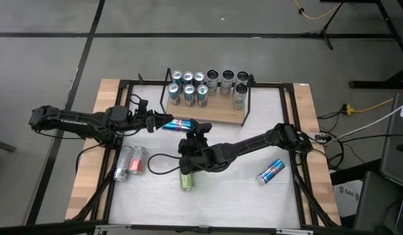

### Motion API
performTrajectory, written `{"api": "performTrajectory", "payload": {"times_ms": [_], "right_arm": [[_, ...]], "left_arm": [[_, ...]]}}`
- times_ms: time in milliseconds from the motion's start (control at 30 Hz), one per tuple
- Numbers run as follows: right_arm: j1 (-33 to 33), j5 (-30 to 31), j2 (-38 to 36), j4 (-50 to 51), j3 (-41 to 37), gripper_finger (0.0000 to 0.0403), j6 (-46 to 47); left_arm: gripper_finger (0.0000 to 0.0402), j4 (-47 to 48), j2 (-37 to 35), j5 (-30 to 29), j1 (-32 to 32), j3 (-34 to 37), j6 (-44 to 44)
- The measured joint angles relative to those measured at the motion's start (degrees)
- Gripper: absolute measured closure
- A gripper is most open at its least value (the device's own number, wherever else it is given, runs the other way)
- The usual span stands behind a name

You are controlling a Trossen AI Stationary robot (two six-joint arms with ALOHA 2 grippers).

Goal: Place canned beverage on shelf
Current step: Put the blue soda can on the shelf aligned with the other blue soda cans

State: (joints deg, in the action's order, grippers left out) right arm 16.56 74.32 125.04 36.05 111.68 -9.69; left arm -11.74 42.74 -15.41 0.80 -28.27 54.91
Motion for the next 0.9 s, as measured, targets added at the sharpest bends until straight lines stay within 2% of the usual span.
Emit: {"api": "performTrajectory", "payload": {"times_ms": [300, 667, 900], "right_arm": [[-0.08, 1.1, 0.03, 0.13, -0.02, 0.0165, 0.23], [-0.2, 3.7, 0.03, 0.04, -0.02, 0.0164, 0.35], [-0.17, 3.33, 0.03, 0.07, -0.02, 0.0164, -4.33]], "left_arm": [[0.0149, 0.29, -0.04, 1.13, 0.0, -0.02, 0.27], [0.01, 2.98, 0.0, 4.55, 0.07, -0.02, 0.18], [0.009, 3.1, 0.0, 4.41, 0.07, -0.02, 0.16]]}}
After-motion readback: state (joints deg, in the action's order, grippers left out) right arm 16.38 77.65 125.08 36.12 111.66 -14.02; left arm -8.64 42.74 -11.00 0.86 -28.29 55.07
